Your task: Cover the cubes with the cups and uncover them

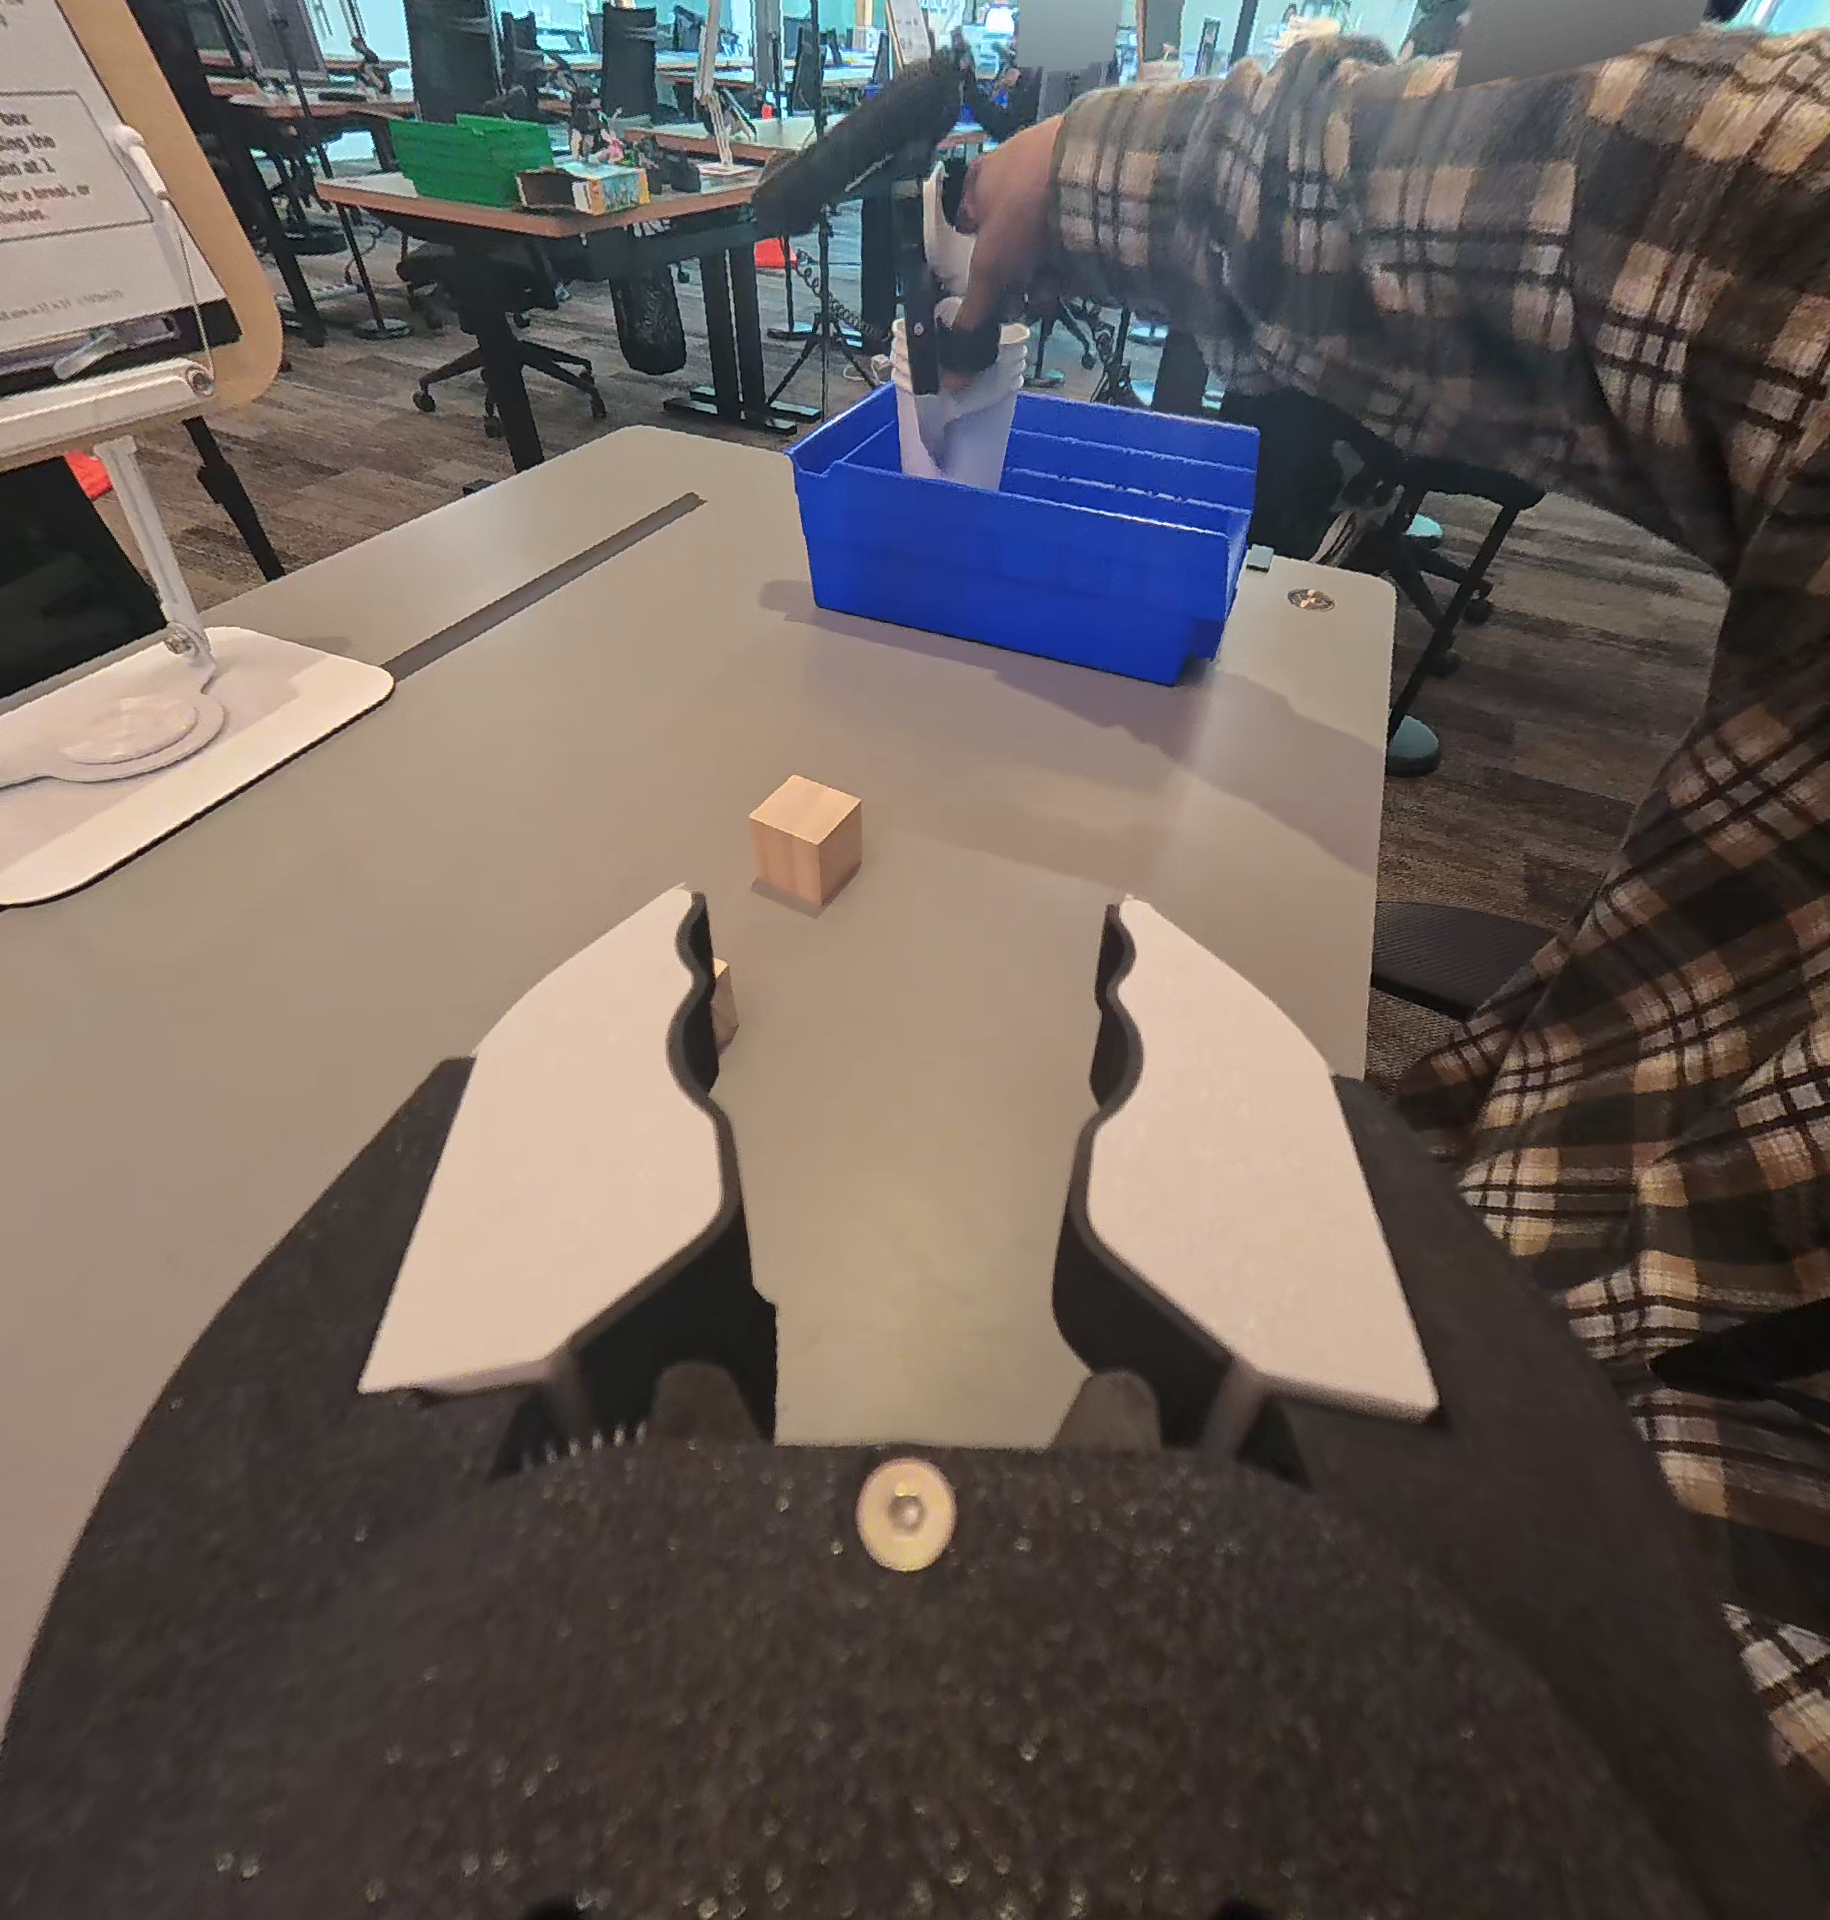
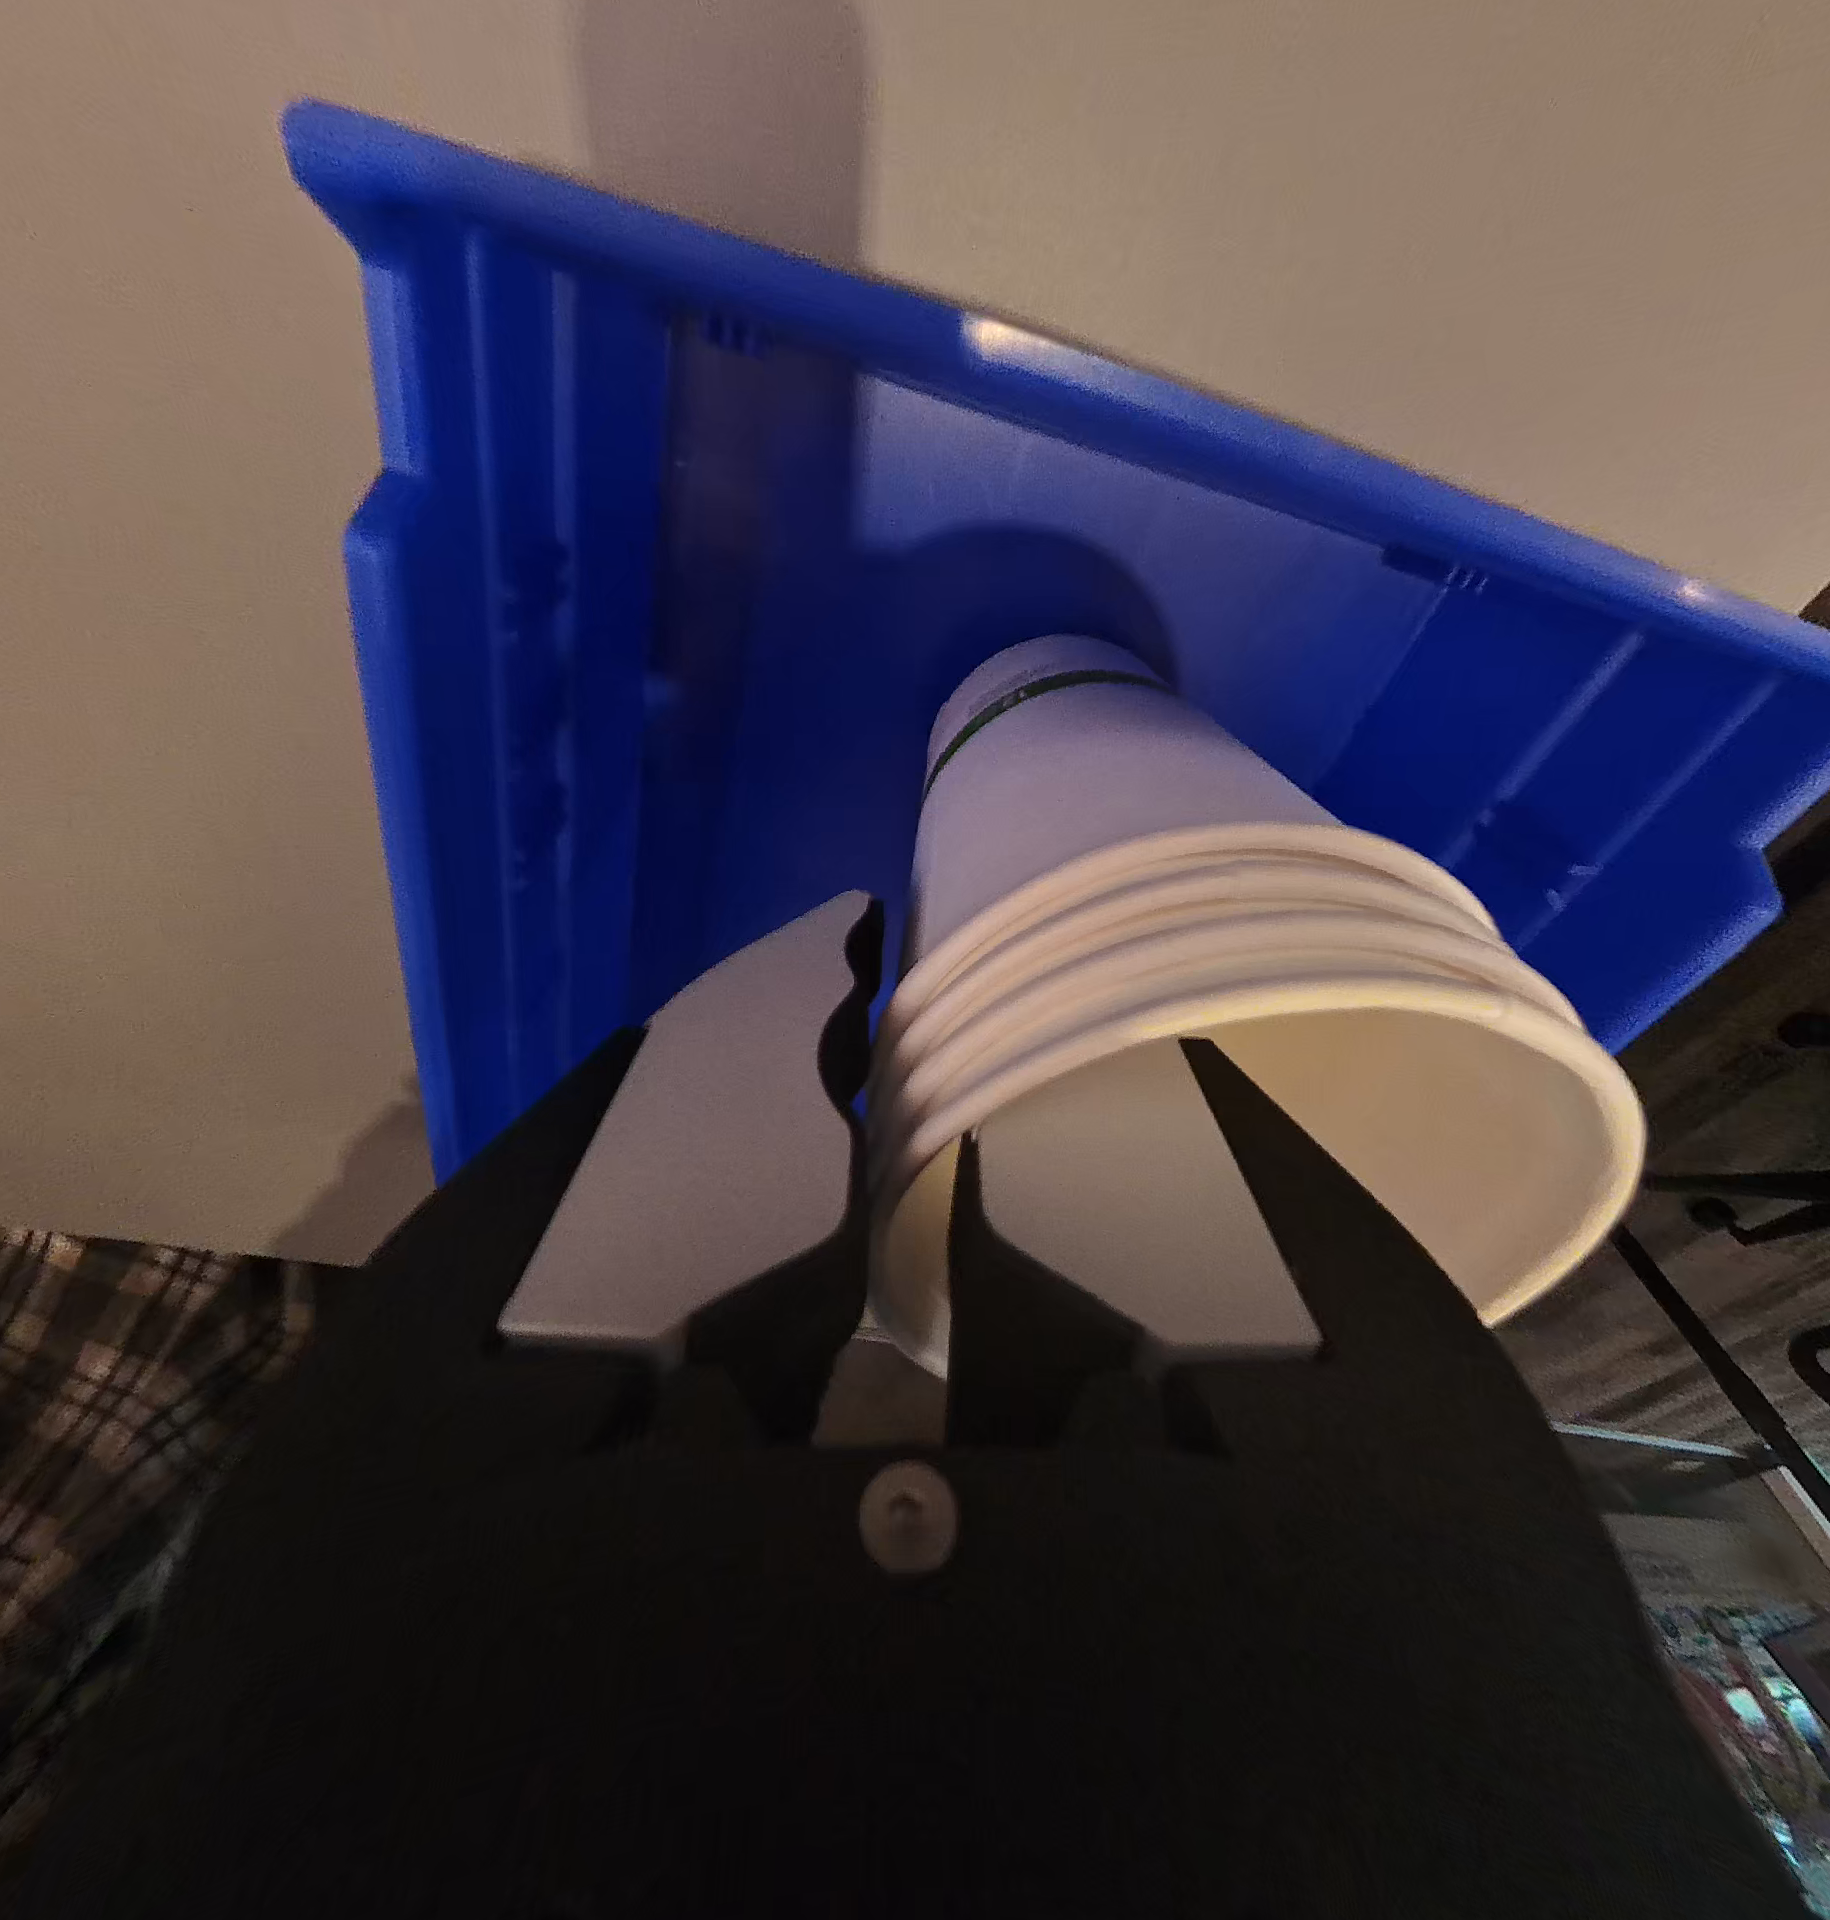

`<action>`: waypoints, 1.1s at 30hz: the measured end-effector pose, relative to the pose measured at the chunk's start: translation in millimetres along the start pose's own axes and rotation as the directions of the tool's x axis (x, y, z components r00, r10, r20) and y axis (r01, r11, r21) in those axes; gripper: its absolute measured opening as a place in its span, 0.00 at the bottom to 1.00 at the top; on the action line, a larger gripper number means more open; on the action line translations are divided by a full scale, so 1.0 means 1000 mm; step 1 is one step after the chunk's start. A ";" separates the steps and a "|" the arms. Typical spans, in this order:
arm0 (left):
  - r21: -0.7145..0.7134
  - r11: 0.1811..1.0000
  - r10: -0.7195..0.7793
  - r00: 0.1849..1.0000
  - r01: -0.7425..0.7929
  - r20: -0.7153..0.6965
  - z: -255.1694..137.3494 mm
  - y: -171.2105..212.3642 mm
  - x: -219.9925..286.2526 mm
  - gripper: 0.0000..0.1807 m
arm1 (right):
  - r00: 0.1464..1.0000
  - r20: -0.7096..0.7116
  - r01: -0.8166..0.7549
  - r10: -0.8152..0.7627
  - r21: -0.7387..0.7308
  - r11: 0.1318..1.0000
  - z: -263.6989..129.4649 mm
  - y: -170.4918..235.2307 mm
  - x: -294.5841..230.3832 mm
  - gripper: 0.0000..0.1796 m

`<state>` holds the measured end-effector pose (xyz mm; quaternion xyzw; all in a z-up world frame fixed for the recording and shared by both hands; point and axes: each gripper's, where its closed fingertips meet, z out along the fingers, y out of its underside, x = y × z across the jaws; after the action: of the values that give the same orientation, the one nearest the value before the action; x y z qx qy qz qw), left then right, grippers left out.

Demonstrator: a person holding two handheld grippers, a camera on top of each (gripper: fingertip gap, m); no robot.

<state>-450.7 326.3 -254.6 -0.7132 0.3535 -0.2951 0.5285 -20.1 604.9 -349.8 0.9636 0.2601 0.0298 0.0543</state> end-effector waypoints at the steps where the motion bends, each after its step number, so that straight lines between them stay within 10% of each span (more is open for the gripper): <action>1: 0.002 1.000 -0.001 1.000 0.001 -0.001 -0.001 0.000 0.000 0.39 | 1.000 -0.004 -0.004 0.004 0.004 1.000 0.002 -0.001 0.001 0.07; 11: 0.017 1.000 0.014 1.000 -0.014 0.005 -0.007 -0.007 0.005 0.39 | 0.996 -0.089 0.000 0.005 0.051 0.999 -0.021 -0.003 0.004 0.47; 19: 0.039 0.999 0.036 0.999 -0.036 0.011 -0.016 -0.015 0.010 0.39 | 0.986 -0.167 0.045 0.014 0.346 0.937 -0.147 0.002 -0.010 0.66; 26: 0.066 0.997 0.046 0.999 -0.048 0.022 -0.027 -0.024 0.012 0.39 | 0.959 -0.249 0.269 -0.131 0.675 0.687 -0.244 0.014 -0.078 0.64; 33: 0.074 0.995 0.063 0.998 -0.065 0.032 -0.033 -0.029 0.017 0.39 | 0.744 -0.417 0.662 -0.522 0.562 0.495 -0.198 0.022 -0.178 0.60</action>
<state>-461.9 299.7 -217.1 -0.6855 0.3569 -0.2805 0.5693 -179.7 513.8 -156.1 0.7554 0.5716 0.0044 -0.3205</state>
